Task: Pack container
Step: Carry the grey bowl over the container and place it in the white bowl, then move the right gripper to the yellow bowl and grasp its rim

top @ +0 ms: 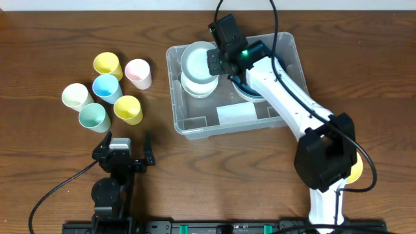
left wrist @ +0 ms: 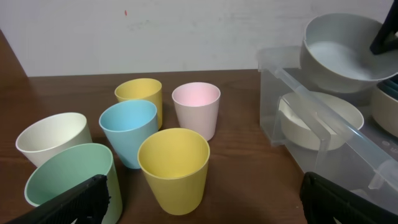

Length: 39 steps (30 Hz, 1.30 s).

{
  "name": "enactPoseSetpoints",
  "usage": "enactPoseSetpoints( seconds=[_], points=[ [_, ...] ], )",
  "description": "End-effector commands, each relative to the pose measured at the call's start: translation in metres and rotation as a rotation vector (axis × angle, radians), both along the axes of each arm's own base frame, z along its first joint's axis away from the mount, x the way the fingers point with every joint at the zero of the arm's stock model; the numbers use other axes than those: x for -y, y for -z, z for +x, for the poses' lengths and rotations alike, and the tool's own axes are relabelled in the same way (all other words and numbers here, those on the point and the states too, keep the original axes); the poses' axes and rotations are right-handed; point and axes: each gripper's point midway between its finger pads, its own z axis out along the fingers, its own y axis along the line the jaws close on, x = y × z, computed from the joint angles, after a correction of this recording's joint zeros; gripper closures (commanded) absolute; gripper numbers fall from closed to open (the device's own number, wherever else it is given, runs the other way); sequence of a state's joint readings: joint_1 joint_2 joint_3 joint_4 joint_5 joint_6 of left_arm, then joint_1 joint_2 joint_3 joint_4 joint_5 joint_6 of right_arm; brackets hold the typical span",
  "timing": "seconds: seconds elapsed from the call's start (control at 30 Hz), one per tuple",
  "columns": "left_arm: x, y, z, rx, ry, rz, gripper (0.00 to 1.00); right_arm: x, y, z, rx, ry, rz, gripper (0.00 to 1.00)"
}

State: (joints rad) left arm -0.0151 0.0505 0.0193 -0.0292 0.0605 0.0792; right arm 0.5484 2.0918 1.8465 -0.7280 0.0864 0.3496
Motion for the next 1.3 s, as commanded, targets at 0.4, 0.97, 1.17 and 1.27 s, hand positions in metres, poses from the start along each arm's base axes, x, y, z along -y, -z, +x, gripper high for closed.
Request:
enactPoseSetpoints(
  seconds=[0.4,0.97,1.17,1.27],
  points=[
    [0.0,0.016,-0.001,-0.053,0.003,0.003,0.02,-0.014,0.057,-0.012,-0.129,0.0,-0.021,0.99],
    [0.0,0.016,-0.001,-0.053,0.003,0.003,0.02,-0.029,0.074,-0.015,-0.15,-0.046,-0.007,0.48],
    [0.0,0.016,-0.001,-0.053,0.003,0.004,0.02,-0.03,0.023,0.001,-0.077,-0.073,0.033,0.49],
    [0.0,0.016,-0.001,-0.053,0.003,0.003,0.02,-0.028,-0.022,0.006,-0.033,-0.081,0.047,0.5]
  ],
)
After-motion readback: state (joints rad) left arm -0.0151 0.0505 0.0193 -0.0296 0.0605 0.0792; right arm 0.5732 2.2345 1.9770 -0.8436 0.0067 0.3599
